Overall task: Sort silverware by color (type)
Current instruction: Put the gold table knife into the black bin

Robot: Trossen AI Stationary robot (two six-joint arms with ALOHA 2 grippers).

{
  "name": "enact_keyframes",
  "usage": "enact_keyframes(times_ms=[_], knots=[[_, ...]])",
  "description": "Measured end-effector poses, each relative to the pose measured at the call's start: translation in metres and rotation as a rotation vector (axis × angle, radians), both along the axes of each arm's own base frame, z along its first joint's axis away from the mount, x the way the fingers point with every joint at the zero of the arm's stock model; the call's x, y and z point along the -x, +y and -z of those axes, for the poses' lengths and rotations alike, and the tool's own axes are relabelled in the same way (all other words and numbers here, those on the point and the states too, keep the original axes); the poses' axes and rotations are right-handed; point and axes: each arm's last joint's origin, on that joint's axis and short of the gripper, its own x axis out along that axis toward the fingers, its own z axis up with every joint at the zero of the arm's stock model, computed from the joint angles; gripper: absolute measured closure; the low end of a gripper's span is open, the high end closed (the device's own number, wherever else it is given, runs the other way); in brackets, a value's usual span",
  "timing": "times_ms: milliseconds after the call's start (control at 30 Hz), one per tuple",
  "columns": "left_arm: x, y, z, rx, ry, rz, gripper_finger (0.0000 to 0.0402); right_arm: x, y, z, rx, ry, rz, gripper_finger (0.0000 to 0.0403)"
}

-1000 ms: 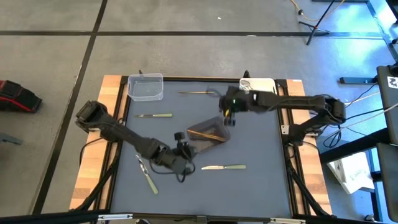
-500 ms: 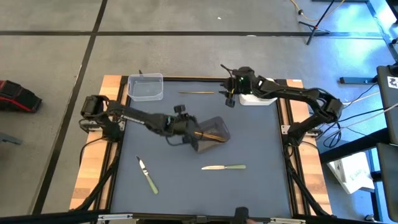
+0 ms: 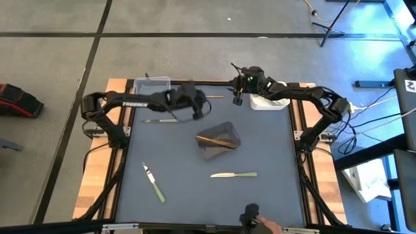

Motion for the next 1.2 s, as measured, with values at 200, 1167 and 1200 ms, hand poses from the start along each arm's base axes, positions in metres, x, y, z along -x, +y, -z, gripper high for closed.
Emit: enact_keyframes(times_ms=[200,1167,1200], knots=[[0.030,0.070,-0.003,0.111,-0.120,-0.049,0.0292,0.008,-0.011,-0.001,0.016,0.002,0.050,0.0249],[0.025,0.165,0.058,0.490,0.330,-0.103,0.0273,0.010,-0.023,0.021,-0.046,0.036,0.074,0.0249],[0.025,0.164,0.060,0.478,0.346,-0.117,0.0274,0.010,-0.023,0.021,-0.051,0.038,0.076,0.0249]])
